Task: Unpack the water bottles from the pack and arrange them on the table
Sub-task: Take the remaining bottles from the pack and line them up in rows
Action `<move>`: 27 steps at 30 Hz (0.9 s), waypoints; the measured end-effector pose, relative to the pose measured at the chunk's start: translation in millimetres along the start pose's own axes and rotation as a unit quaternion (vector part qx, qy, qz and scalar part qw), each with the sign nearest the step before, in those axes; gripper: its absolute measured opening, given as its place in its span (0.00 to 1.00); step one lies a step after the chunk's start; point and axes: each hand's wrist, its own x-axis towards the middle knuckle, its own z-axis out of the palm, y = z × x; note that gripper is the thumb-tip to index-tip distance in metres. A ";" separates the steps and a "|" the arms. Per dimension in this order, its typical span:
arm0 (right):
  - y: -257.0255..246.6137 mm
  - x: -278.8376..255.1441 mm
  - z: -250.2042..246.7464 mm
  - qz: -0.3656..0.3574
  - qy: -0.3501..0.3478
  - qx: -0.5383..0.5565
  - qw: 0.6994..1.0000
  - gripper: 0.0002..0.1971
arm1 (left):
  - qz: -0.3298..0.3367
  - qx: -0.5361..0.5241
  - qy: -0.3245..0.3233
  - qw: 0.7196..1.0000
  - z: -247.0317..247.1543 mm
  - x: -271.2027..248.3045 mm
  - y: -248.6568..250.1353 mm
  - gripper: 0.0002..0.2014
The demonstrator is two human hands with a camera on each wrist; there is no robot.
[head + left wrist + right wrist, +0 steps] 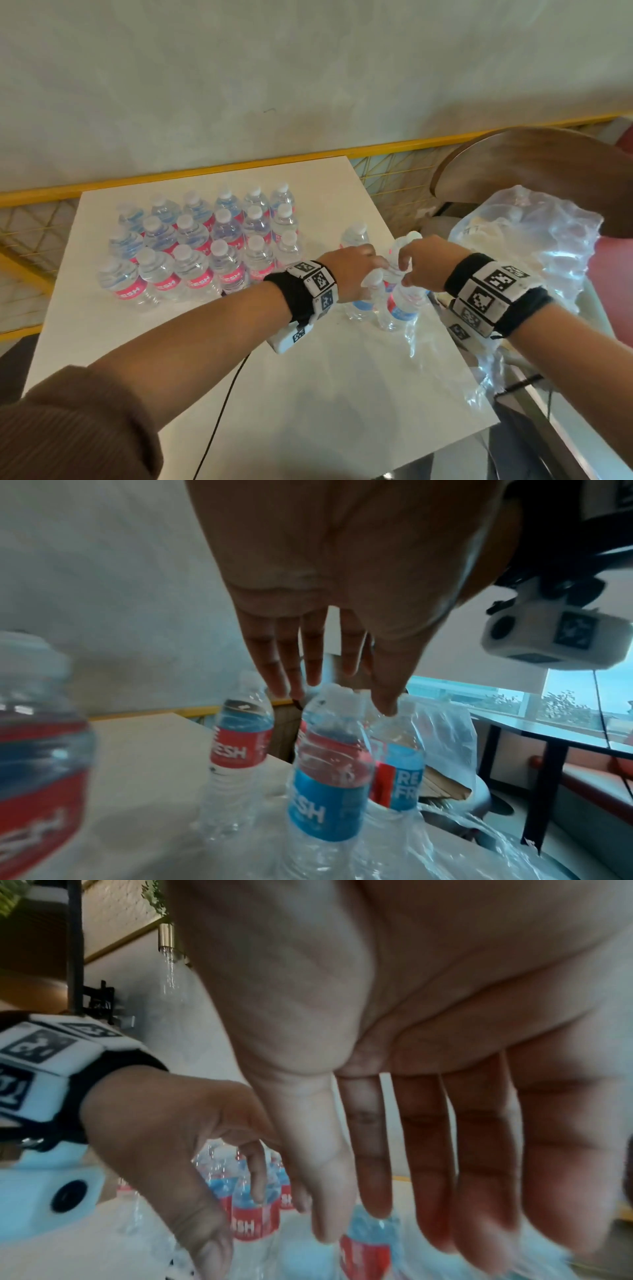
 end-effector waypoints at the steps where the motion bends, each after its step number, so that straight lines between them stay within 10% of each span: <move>1: 5.8 -4.7 8.3 0.010 -0.006 0.002 1.000 0.16 | -0.002 0.000 -0.020 1.000 4.4 5.0 2.7 0.28; 14: 12.5 -4.2 56.0 0.000 0.047 0.107 0.993 0.17 | -0.115 -0.101 0.017 0.988 22.0 -20.6 -20.4 0.19; 27: -156.2 5.0 29.8 -0.248 0.013 0.067 0.966 0.19 | -0.313 -0.080 0.030 0.946 12.1 -217.5 -108.4 0.15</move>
